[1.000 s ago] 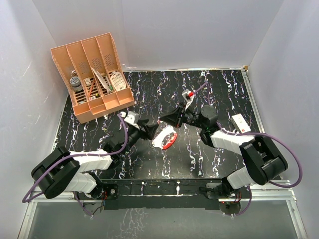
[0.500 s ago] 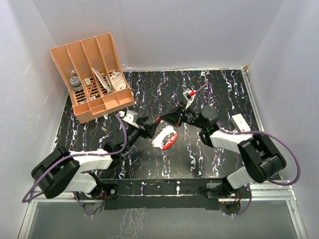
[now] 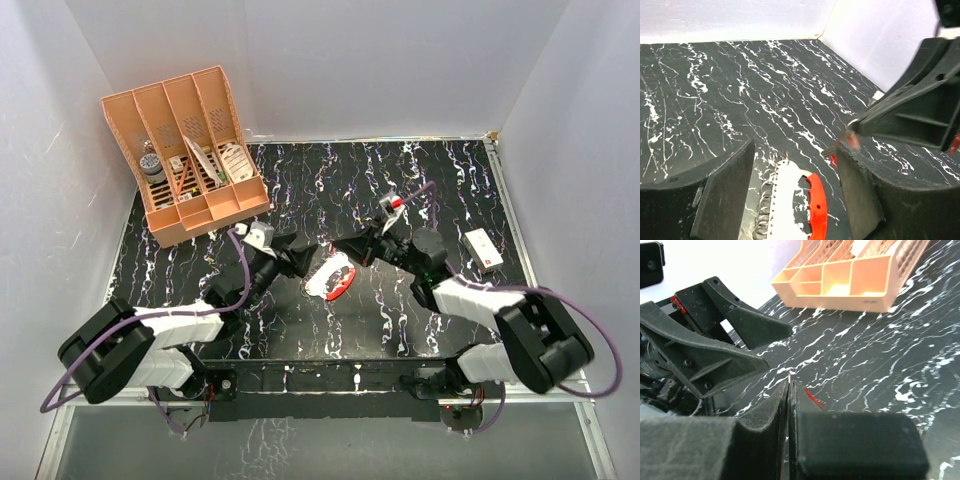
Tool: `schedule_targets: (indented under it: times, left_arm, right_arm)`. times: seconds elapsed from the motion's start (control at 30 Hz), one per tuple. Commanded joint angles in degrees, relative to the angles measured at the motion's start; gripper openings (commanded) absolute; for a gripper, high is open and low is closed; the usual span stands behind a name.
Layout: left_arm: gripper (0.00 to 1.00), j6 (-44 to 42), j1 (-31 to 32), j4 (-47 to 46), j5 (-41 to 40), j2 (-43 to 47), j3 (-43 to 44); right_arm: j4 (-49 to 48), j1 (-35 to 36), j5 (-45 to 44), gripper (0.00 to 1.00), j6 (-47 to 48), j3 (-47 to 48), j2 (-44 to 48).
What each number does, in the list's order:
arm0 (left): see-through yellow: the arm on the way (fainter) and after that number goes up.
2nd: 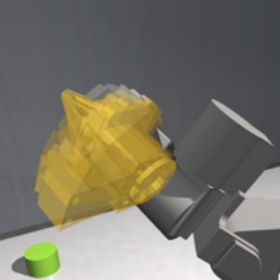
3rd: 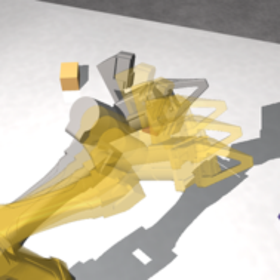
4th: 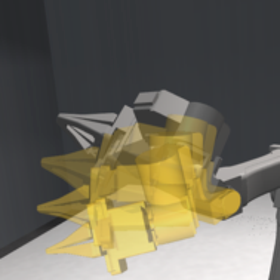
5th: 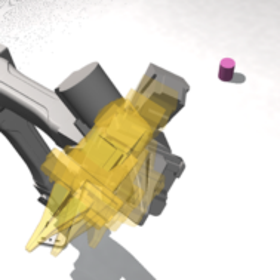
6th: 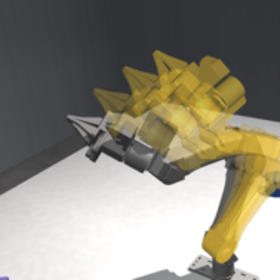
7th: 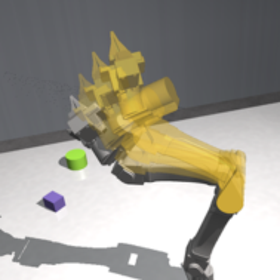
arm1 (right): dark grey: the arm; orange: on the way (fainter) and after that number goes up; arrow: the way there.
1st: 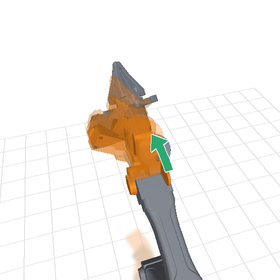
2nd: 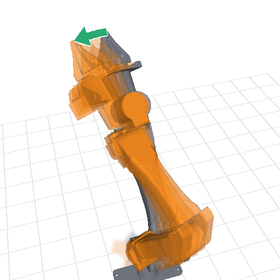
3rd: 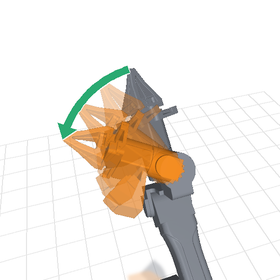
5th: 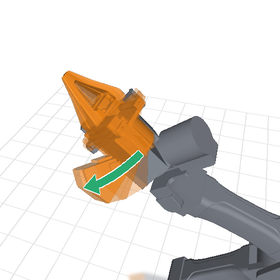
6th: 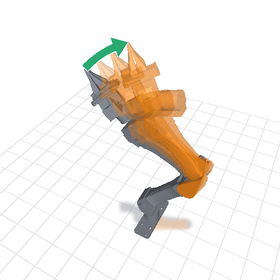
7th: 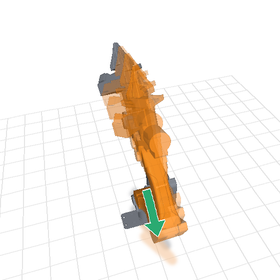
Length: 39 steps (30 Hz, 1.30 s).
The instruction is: Put the keys on the keyring
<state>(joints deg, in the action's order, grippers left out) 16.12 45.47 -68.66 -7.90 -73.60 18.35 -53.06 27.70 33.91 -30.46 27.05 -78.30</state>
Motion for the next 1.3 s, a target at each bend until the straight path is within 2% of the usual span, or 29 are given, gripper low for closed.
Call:
schedule_targets:
  times: [0.0,0.13,0.3,0.43,0.63,0.97,1.27]
  left_arm:
    - [0.65,0.92,-0.11,2.24,-2.78,5.34,-2.39]
    - [0.65,1.63,-0.12,2.73,-3.30,3.85,-2.52]
    - [0.64,2.74,-0.12,2.08,-0.95,-0.83,0.20]
    - [0.64,2.92,-0.12,5.75,0.84,-3.79,4.07]
    - [0.64,4.81,-0.12,9.46,0.76,-8.84,7.57]
    - [0.63,6.54,-0.14,9.24,1.83,-14.33,9.02]
    - [0.63,7.69,-0.10,5.50,3.94,-15.17,8.43]
  right_arm:
    - [4.17,0.07,-8.99,0.00,8.46,-4.21,10.57]
    - [4.12,0.06,-13.01,0.00,10.59,-10.50,16.43]
    - [5.95,0.00,-13.46,0.00,10.84,-11.70,17.73]
    - [7.11,0.03,-15.13,0.00,11.52,-12.13,18.17]
    - [7.43,0.07,-18.17,0.00,11.95,-12.90,16.33]
    - [11.84,0.07,-23.34,0.00,12.06,-10.19,11.52]
    - [7.89,0.04,-17.66,0.00,12.00,-9.18,7.46]
